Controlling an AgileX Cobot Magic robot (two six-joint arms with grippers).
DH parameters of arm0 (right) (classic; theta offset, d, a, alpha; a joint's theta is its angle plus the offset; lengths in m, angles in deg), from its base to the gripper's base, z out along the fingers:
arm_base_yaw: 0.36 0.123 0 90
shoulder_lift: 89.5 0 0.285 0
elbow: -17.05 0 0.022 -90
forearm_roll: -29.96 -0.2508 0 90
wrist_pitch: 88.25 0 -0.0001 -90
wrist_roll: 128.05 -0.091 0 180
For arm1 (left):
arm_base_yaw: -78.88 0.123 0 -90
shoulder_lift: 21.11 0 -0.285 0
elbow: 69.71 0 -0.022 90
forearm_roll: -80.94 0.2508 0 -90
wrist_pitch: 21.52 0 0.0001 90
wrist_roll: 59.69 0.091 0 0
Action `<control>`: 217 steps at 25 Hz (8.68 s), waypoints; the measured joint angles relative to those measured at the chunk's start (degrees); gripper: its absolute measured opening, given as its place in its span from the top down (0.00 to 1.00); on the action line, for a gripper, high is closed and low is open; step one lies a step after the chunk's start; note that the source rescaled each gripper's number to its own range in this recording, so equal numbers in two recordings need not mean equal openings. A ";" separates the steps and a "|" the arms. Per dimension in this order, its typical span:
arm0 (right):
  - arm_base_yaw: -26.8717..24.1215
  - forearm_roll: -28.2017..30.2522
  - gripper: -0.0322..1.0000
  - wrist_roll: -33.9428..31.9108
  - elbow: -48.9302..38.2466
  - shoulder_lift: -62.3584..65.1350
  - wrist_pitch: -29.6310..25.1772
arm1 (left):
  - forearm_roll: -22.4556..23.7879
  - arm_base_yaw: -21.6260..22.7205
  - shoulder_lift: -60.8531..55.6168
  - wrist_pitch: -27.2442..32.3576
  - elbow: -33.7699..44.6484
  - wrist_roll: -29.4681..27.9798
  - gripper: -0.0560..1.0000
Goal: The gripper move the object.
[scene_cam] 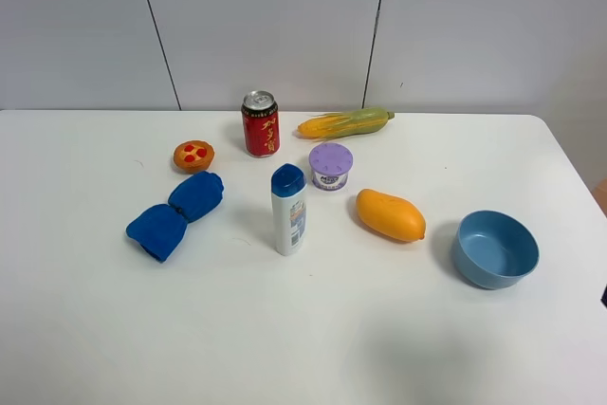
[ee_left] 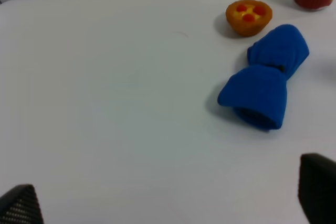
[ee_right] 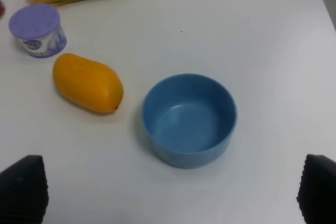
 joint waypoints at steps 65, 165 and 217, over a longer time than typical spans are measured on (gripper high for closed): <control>28.55 6.07 0.10 33.77 44.20 -112.96 12.64 | 0.00 0.00 0.00 0.00 0.00 0.05 0.00; 8.65 21.25 0.94 57.33 37.12 -108.89 27.03 | 0.00 0.00 0.00 0.00 0.00 0.16 0.00; 8.65 4.37 0.21 53.23 40.73 -79.55 30.54 | 0.00 0.00 0.00 0.00 0.00 0.16 0.00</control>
